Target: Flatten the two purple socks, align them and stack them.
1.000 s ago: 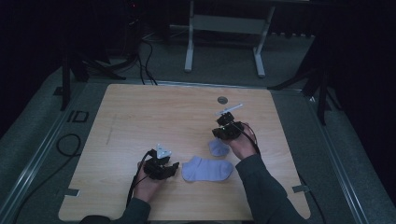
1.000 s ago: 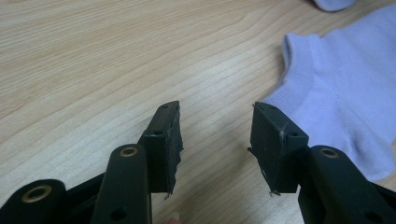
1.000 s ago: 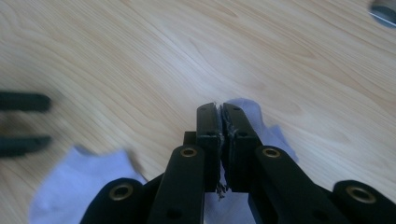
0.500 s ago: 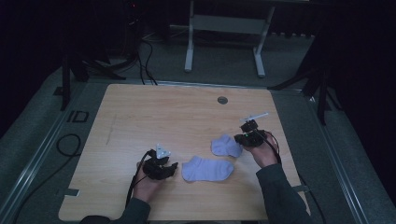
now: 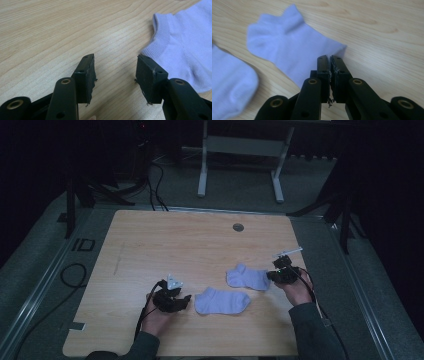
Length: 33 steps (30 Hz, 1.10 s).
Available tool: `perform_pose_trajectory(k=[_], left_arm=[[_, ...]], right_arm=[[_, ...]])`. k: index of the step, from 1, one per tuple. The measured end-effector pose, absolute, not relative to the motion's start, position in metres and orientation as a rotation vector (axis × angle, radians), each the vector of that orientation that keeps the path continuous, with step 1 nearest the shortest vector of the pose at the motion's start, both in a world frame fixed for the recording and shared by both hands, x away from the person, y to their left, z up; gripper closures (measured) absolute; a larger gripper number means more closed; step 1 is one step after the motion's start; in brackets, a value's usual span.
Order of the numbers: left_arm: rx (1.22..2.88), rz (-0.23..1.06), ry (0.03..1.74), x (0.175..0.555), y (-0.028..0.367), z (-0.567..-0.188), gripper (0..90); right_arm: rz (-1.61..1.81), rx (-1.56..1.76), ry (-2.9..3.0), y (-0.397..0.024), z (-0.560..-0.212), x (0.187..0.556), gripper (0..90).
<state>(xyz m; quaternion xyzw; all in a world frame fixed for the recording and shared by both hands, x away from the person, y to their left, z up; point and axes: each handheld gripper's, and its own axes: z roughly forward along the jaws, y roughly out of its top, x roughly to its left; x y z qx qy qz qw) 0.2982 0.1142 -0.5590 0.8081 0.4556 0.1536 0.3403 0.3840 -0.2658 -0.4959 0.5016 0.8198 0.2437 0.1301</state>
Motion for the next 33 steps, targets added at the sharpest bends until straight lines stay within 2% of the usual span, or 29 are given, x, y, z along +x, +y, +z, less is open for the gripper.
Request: perform_pose_trajectory(k=[2, 7, 12, 16, 25, 33], left_arm=[[2.106, 0.405, 1.184, 0.298, 0.114, -0.559, 50.0], [2.122, 0.43, 1.174, 0.297, 0.112, -0.559, 49.9], [2.122, 0.433, 1.175, 0.297, 0.111, -0.559, 49.9], [2.131, 0.449, 1.173, 0.297, 0.11, -0.559, 49.9], [2.136, 0.457, 1.17, 0.297, 0.109, -0.559, 49.8], [2.138, 0.457, 1.168, 0.297, 0.109, -0.559, 49.6]], right_arm=[[0.692, 1.46, 2.383, -0.268, -0.496, 0.383, 84.9], [0.644, 1.375, 2.382, -0.268, -0.486, 0.38, 75.7], [0.751, 1.232, 2.478, -0.255, -0.479, 0.38, 62.9], [0.757, 1.078, 2.596, -0.232, -0.49, 0.381, 59.4], [0.612, 0.829, 2.684, -0.195, -0.51, 0.393, 60.1], [0.558, 0.777, 2.763, -0.181, -0.527, 0.413, 50.3]])
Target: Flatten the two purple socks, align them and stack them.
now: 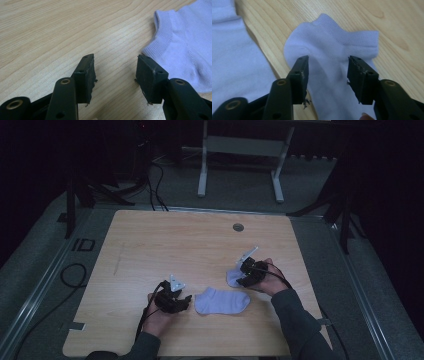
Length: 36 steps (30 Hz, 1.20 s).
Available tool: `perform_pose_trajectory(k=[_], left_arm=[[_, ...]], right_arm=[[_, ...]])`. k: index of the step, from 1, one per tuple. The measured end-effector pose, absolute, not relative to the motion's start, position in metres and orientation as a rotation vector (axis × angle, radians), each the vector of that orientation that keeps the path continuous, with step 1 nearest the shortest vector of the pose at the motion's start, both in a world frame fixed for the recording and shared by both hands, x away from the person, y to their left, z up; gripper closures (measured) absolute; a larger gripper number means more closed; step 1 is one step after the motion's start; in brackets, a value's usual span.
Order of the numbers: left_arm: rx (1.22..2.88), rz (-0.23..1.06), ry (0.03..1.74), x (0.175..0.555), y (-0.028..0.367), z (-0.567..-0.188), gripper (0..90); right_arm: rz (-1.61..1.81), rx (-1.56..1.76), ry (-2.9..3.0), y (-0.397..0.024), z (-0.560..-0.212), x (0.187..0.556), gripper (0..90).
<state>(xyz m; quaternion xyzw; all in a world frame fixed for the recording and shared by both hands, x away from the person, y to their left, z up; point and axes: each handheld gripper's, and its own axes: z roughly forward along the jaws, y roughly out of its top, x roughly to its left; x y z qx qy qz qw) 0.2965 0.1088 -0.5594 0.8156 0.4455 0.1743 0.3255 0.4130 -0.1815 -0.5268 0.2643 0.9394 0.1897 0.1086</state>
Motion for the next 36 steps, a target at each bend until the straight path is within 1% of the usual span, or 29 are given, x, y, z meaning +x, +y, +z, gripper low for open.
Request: perform_pose_trajectory(k=[2, 5, 10, 13, 16, 19, 20, 27, 32, 36], left_arm=[[2.137, 0.456, 1.168, 0.297, 0.109, -0.559, 49.6], [2.139, 0.457, 1.166, 0.297, 0.109, -0.56, 49.1], [2.14, 0.462, 1.165, 0.296, 0.107, -0.56, 47.8], [2.139, 0.462, 1.165, 0.296, 0.107, -0.56, 47.8], [2.138, 0.462, 1.165, 0.296, 0.107, -0.56, 47.7], [2.133, 0.464, 1.162, 0.296, 0.107, -0.561, 46.8], [2.132, 0.465, 1.163, 0.296, 0.107, -0.561, 46.4], [2.133, 0.466, 1.159, 0.296, 0.107, -0.561, 46.1], [2.133, 0.467, 1.157, 0.295, 0.107, -0.561, 45.8], [2.134, 0.466, 1.155, 0.295, 0.107, -0.561, 45.4]], right_arm=[[0.557, 0.79, 2.765, -0.182, -0.529, 0.417, 49.4], [0.591, 0.867, 2.793, -0.184, -0.534, 0.423, 45.3], [0.624, 0.948, 2.765, -0.184, -0.536, 0.426, 47.0], [0.613, 0.995, 2.741, -0.181, -0.535, 0.426, 54.6], [0.612, 1.031, 2.717, -0.181, -0.534, 0.428, 70.0], [0.613, 1.052, 2.693, -0.179, -0.534, 0.428, 82.3], [0.62, 1.058, 2.681, -0.179, -0.534, 0.428, 85.0], [0.66, 1.082, 2.656, -0.18, -0.534, 0.427, 86.6], [0.76, 1.057, 2.633, -0.185, -0.52, 0.417, 86.4], [0.914, 1.06, 2.595, -0.198, -0.506, 0.401, 86.4]])
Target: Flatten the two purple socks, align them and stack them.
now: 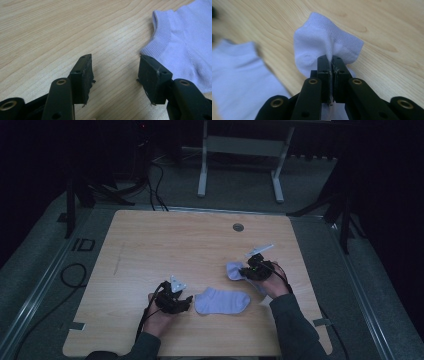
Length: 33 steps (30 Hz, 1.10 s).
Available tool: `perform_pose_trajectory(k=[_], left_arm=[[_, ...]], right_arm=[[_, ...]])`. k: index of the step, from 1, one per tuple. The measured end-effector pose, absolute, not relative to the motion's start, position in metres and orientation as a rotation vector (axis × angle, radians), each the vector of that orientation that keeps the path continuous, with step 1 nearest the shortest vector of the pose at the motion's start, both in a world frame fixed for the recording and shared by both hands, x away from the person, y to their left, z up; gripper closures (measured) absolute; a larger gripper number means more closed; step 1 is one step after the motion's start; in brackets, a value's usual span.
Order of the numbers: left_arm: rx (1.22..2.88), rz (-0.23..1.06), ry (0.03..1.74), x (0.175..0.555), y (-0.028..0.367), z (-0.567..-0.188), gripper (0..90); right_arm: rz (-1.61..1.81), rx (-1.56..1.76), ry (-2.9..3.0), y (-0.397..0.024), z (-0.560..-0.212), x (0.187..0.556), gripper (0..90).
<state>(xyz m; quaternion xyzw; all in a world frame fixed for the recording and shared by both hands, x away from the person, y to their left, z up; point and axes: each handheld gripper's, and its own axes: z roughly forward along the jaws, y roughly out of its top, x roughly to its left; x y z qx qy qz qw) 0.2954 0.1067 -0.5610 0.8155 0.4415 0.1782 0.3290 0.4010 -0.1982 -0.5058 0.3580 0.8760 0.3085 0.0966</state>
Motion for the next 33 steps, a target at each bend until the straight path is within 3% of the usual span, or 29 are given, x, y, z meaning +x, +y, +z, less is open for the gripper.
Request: perform_pose_trajectory(k=[9, 21, 31, 33], left_arm=[[2.13, 0.468, 1.155, 0.295, 0.107, -0.561, 45.1], [2.126, 0.473, 1.155, 0.295, 0.106, -0.562, 44.4], [2.122, 0.474, 1.161, 0.294, 0.106, -0.562, 44.5], [2.124, 0.474, 1.166, 0.294, 0.106, -0.561, 49.4]], right_arm=[[1.077, 1.044, 2.515, -0.217, -0.479, 0.379, 86.6], [1.181, 0.888, 2.461, -0.204, -0.446, 0.349, 86.7], [1.181, 0.82, 2.458, -0.192, -0.45, 0.338, 86.6], [1.175, 0.811, 2.47, -0.19, -0.454, 0.338, 86.6]])
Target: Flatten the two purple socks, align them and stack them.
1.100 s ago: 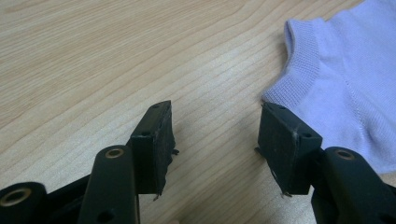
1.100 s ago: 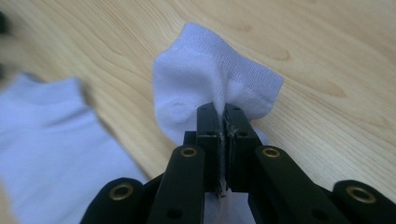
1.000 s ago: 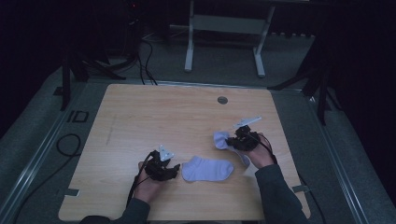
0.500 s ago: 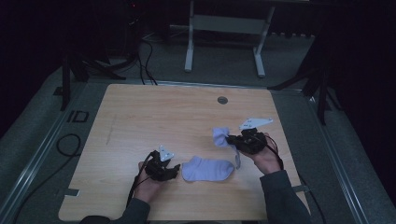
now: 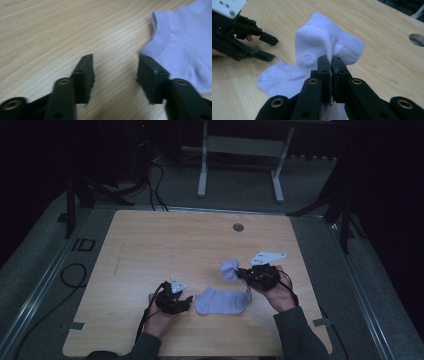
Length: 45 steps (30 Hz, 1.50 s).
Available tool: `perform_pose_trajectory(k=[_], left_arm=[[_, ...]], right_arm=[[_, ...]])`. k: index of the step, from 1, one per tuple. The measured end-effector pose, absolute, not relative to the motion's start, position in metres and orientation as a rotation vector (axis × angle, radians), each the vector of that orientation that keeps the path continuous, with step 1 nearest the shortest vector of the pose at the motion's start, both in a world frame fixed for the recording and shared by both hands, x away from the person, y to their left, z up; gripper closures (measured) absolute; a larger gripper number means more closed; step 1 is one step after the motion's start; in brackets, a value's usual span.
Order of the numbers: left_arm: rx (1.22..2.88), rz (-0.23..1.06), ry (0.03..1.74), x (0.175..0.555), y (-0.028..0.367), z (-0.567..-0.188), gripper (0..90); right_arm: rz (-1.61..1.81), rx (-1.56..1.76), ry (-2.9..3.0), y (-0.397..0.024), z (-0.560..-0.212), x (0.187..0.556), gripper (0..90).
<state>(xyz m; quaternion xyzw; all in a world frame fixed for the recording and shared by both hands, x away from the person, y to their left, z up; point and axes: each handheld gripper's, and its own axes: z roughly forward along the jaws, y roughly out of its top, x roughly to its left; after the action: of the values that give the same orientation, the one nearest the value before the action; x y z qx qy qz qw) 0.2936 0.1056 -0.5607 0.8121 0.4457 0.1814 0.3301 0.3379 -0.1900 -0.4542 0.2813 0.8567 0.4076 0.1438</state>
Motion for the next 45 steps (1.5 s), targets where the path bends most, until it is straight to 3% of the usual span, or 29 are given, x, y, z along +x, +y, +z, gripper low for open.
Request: perform_pose_trajectory(k=[7, 19, 24, 37, 45], left_arm=[[2.056, 0.388, 1.104, 0.289, 0.104, -0.552, 60.4], [2.112, 0.361, 0.999, 0.281, 0.087, -0.553, 81.5], [2.099, 0.337, 1.0, 0.282, 0.09, -0.552, 79.6], [2.036, 0.331, 0.985, 0.279, 0.098, -0.534, 63.5], [1.998, 0.275, 0.946, 0.278, 0.097, -0.524, 61.1]], right_arm=[[1.174, 0.806, 2.488, -0.185, -0.463, 0.337, 86.6], [1.184, 0.776, 2.504, -0.177, -0.47, 0.334, 86.6], [1.186, 0.761, 2.517, -0.173, -0.473, 0.333, 86.6], [1.175, 0.693, 2.572, -0.157, -0.486, 0.324, 86.6], [1.153, 0.682, 2.592, -0.152, -0.494, 0.321, 86.6]])
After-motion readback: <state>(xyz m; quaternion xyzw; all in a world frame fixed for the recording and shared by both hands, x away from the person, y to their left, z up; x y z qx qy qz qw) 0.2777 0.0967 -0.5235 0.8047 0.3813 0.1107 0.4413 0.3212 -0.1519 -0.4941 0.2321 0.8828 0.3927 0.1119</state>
